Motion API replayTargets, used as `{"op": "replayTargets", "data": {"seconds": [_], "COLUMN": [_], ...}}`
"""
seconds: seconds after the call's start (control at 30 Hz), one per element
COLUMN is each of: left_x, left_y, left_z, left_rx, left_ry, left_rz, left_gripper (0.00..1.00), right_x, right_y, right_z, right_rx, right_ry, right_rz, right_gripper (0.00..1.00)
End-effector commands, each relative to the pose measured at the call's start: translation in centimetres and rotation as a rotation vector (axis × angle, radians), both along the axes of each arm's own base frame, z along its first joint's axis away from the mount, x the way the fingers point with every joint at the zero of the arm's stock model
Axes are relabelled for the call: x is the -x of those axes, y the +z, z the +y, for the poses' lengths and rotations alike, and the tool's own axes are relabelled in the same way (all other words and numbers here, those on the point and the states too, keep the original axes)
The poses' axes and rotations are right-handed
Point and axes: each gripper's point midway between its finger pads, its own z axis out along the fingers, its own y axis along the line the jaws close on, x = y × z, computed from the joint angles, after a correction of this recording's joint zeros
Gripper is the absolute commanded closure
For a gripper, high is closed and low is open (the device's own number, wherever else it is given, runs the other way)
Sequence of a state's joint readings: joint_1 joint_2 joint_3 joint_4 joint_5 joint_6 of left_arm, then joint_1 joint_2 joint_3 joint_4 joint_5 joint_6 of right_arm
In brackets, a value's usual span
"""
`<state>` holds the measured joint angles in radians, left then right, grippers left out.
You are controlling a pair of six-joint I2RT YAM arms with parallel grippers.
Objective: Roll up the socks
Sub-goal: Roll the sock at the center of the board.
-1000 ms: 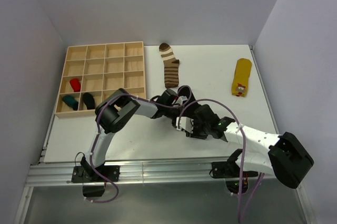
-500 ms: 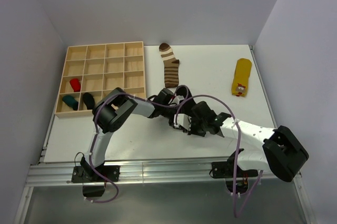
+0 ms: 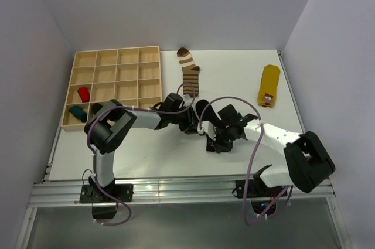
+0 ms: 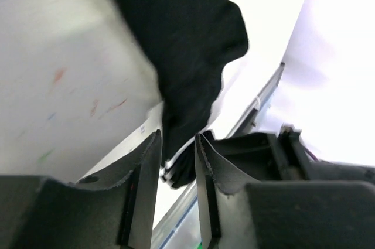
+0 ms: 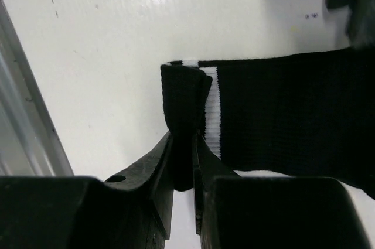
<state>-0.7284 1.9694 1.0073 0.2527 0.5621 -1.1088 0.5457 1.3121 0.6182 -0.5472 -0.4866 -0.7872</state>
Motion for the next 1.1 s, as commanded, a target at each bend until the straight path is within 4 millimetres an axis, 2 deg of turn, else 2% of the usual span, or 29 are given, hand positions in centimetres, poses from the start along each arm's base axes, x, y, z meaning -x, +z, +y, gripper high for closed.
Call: {"op": "replayTargets", "data": {"seconds": [0.0,0.13,0.17,0.27,0.3,0.33,0.37,0.4,0.43,0.5,0.63,0.67,0.77,0.87,1.07], "left_x": [-1.5,-1.7,-1.8,-2.2,-2.4,-2.5,-2.2,-2.7,-2.9,-2.2,-0.1,1.0,2.7,3.9,5.2], "left_y": [2.0,2.1,2.8,3.3,4.4,5.0,5.5,6.0,7.1,8.0,10.0,9.4,9.2,8.6,6.7], "left_z": [0.8,2.0,2.2,2.8,2.8,2.7,2.4,2.3,1.8,0.7,-2.3,-3.2,-4.9,-6.0,-6.8], "left_rx": [0.013,-0.024,-0.023,-0.059,-0.045,-0.044,-0.068,-0.091,-0.091,-0.129,-0.083,-0.06,0.0,0.037,0.073], "left_ry": [0.107,0.159,0.16,0.186,0.192,0.189,0.158,0.168,0.154,0.084,-0.094,-0.194,-0.34,-0.414,-0.502], "left_rz": [-0.095,-0.149,-0.188,-0.301,-0.354,-0.396,-0.459,-0.515,-0.574,-0.702,-0.902,-0.93,-0.997,-1.047,-1.049], "left_gripper": [0.67,0.7,0.71,0.71,0.71,0.72,0.74,0.75,0.75,0.74,0.67,0.65,0.62,0.57,0.54], "right_x": [-0.4,-0.4,-0.6,-1.2,-2.2,-1.6,-1.3,-2.1,-1.7,-2.2,-2.4,-2.4,-2.4,-2.6,-2.6], "right_y": [1.3,1.7,1.7,1.4,1.7,2.1,1.4,1.6,1.9,1.6,1.2,1.2,1.2,0.8,1.0], "right_z": [0.3,-0.5,-0.7,-1.4,-1.5,-1.6,-1.7,-1.6,-1.7,-1.9,-2.2,-2.2,-2.2,-2.3,-2.3], "right_rx": [-0.056,-0.07,-0.074,-0.085,-0.103,-0.113,-0.107,-0.117,-0.123,-0.114,-0.092,-0.093,-0.1,-0.099,-0.099], "right_ry": [0.01,-0.005,-0.011,-0.033,-0.034,-0.038,-0.038,-0.033,-0.044,-0.048,-0.06,-0.062,-0.063,-0.085,-0.094], "right_rz": [0.096,0.262,0.29,0.414,0.415,0.48,0.542,0.54,0.593,0.632,0.688,0.706,0.766,0.792,0.88], "right_gripper": [0.86,0.86,0.86,0.85,0.85,0.85,0.84,0.84,0.84,0.84,0.83,0.83,0.83,0.83,0.83]}}
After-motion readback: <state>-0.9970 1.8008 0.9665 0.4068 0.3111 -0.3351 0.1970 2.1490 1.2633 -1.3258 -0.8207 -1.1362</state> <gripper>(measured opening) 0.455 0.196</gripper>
